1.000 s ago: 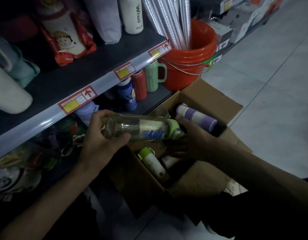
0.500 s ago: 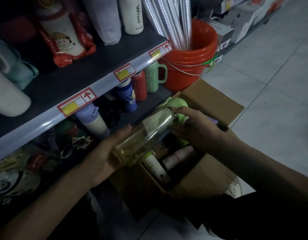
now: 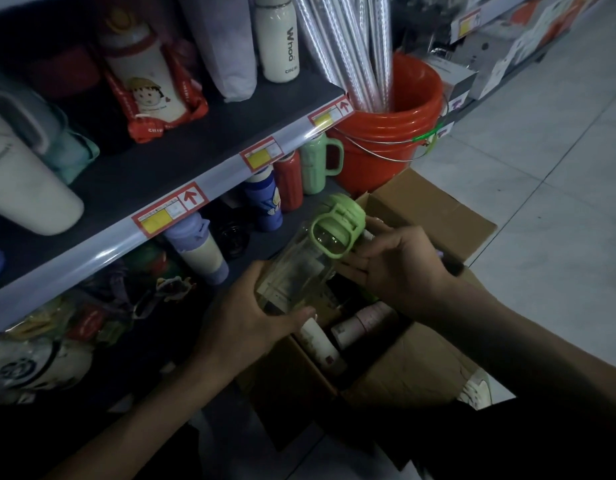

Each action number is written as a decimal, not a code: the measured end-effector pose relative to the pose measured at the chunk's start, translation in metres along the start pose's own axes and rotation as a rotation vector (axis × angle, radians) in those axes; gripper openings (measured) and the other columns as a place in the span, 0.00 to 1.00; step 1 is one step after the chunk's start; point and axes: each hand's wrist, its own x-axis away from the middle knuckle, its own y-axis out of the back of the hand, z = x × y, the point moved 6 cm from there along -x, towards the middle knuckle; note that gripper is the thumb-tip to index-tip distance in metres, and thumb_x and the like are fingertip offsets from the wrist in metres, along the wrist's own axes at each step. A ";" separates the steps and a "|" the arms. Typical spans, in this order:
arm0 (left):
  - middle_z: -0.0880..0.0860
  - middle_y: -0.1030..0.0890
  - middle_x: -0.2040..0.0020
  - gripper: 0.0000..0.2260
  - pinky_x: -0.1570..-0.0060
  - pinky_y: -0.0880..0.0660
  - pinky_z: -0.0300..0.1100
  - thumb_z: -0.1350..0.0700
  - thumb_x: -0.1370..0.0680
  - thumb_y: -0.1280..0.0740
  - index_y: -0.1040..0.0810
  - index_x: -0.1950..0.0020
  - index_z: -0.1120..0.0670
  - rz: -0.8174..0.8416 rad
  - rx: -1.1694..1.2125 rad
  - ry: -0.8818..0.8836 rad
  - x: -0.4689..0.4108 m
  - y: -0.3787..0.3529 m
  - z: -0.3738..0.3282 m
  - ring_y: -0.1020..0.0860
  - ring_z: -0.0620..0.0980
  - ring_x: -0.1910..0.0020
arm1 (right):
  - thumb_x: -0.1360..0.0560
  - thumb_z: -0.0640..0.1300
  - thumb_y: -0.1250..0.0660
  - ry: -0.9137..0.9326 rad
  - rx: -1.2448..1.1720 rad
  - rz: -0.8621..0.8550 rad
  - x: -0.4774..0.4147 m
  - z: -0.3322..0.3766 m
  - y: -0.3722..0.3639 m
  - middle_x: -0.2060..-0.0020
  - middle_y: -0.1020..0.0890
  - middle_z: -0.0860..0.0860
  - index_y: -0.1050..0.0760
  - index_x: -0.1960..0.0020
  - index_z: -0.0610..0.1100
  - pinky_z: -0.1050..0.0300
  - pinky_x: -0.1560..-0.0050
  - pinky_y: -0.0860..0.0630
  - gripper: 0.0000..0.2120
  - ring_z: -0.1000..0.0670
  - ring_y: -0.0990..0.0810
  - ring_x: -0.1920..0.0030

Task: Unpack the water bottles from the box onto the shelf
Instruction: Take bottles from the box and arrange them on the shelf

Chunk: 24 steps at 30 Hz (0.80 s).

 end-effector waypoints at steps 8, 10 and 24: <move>0.40 0.17 0.43 0.34 0.46 0.22 0.46 0.36 0.37 0.20 0.29 0.35 0.36 0.059 0.198 0.144 -0.004 0.002 0.010 0.18 0.39 0.45 | 0.27 0.23 0.48 0.017 0.018 -0.152 -0.002 0.001 0.001 0.41 0.17 0.42 0.27 0.32 0.42 0.47 0.35 0.24 0.29 0.40 0.18 0.38; 0.45 0.16 0.42 0.32 0.45 0.21 0.51 0.37 0.37 0.20 0.26 0.36 0.39 0.048 0.380 0.224 -0.004 0.004 0.012 0.17 0.47 0.44 | 0.27 0.20 0.50 0.049 0.000 -0.182 -0.007 0.001 0.001 0.48 0.18 0.43 0.28 0.36 0.42 0.52 0.47 0.21 0.28 0.44 0.16 0.49; 0.55 0.15 0.57 0.12 0.54 0.24 0.46 0.48 0.26 0.32 0.14 0.52 0.54 0.025 1.087 0.320 -0.006 0.035 -0.017 0.17 0.51 0.60 | 0.22 0.53 0.34 -0.124 0.402 0.012 -0.014 -0.037 -0.067 0.61 0.19 0.39 0.18 0.47 0.38 0.52 0.52 0.21 0.18 0.46 0.17 0.61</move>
